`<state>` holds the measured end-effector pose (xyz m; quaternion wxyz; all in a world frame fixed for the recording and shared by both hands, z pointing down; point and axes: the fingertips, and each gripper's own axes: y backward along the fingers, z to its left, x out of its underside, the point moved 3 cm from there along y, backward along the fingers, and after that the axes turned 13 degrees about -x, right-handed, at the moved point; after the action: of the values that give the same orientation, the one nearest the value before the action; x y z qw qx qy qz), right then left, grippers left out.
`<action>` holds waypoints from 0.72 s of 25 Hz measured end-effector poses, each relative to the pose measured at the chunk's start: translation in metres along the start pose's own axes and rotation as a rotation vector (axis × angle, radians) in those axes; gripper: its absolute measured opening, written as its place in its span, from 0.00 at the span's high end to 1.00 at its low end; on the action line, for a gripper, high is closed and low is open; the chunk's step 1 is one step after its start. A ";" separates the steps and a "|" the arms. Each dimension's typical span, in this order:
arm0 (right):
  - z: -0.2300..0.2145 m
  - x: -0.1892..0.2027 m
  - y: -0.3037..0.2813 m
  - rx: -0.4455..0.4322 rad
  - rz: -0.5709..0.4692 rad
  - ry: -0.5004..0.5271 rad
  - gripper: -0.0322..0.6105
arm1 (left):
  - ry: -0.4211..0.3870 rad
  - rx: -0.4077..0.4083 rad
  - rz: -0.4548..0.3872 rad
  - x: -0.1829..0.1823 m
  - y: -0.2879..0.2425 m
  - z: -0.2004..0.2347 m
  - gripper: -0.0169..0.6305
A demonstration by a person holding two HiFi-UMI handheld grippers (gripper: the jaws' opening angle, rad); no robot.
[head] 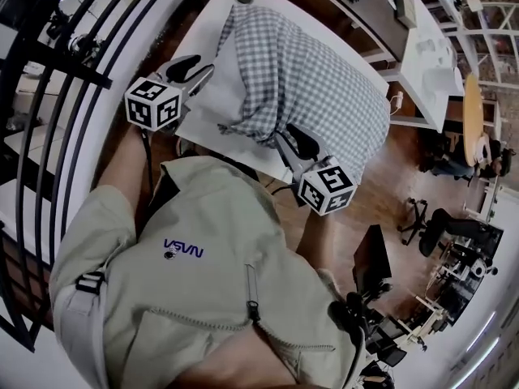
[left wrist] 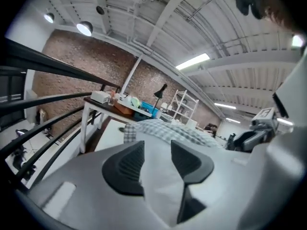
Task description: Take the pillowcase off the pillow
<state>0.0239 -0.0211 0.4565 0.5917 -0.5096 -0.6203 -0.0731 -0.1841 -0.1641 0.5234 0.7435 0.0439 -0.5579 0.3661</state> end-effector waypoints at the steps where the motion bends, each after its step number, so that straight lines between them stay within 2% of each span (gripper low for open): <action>1: 0.000 -0.014 -0.006 -0.002 -0.025 0.026 0.75 | 0.018 -0.030 0.020 0.002 -0.017 0.008 0.67; 4: -0.012 -0.044 -0.039 0.030 -0.036 0.091 0.75 | 0.137 -0.006 0.130 0.016 -0.065 0.009 0.50; 5: -0.018 -0.051 -0.051 0.045 -0.030 0.105 0.75 | 0.148 0.017 0.172 0.022 -0.074 0.003 0.50; 6: -0.024 -0.058 -0.063 0.062 -0.027 0.114 0.75 | 0.135 0.037 0.210 0.029 -0.079 -0.004 0.53; 8: -0.038 -0.071 -0.084 0.106 -0.015 0.134 0.75 | 0.081 0.069 0.258 0.037 -0.080 -0.017 0.67; 10: -0.055 -0.078 -0.103 0.164 0.037 0.173 0.72 | 0.018 0.089 0.268 0.037 -0.075 -0.027 0.82; 12: -0.073 -0.074 -0.124 0.215 0.146 0.230 0.69 | -0.037 0.104 0.258 0.035 -0.068 -0.034 0.89; 14: -0.086 -0.062 -0.143 0.243 0.291 0.297 0.69 | -0.074 0.107 0.243 0.033 -0.060 -0.038 0.91; 15: -0.089 -0.059 -0.148 0.253 0.349 0.335 0.73 | -0.088 0.101 0.234 0.031 -0.057 -0.038 0.92; 16: -0.090 -0.059 -0.150 0.268 0.377 0.368 0.80 | -0.099 0.095 0.223 0.030 -0.053 -0.038 0.92; 17: -0.091 -0.064 -0.149 0.289 0.374 0.389 0.91 | -0.107 0.091 0.209 0.029 -0.050 -0.037 0.92; 18: -0.094 -0.073 -0.145 0.320 0.351 0.399 0.92 | -0.112 0.090 0.195 0.027 -0.046 -0.036 0.92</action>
<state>-0.0341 -0.1940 0.4985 0.7780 -0.4851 -0.3980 0.0302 -0.1253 -0.1671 0.5490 0.6693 0.0431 -0.5831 0.4584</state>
